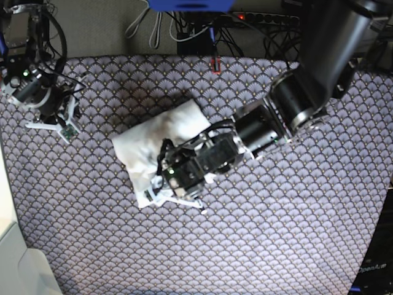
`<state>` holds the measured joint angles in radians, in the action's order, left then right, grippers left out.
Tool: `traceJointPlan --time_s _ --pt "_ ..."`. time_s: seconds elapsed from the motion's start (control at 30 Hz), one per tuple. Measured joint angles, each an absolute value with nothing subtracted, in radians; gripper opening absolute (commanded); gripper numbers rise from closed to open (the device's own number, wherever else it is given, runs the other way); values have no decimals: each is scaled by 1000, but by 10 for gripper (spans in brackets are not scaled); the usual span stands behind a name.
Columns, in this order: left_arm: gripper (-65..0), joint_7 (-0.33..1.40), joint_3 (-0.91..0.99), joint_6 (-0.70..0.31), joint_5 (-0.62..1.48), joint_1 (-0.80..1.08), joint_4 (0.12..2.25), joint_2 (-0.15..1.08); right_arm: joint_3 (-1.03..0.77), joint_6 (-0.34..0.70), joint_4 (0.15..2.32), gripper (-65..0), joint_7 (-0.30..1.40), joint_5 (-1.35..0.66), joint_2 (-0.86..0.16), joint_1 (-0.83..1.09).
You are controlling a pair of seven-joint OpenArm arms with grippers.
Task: Fold the T-shirt properly
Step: 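Drag the bundle with the left gripper toward the right gripper and flatten it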
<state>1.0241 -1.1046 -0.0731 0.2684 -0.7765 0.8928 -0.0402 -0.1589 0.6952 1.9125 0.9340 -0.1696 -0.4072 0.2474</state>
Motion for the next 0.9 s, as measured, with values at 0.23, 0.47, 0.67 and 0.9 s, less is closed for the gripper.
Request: traceJointPlan --time_s 0.23,0.47,0.67,0.9 --pt "-649 921 -1106 -160 209 -770 889 -50 -159 695 1912 -573 928 -171 -407 245" --pt "-649 899 -1101 -180 213 -766 890 -50 -159 695 1912 -573 930 -171 -406 242" --pt "-649 849 -1107 -184 206 -749 892 -51 -159 695 1912 -573 930 -172 -404 242" --pt "-649 855 -1108 -188 214 -762 892 -54 -159 695 1912 -573 930 -171 -405 241"
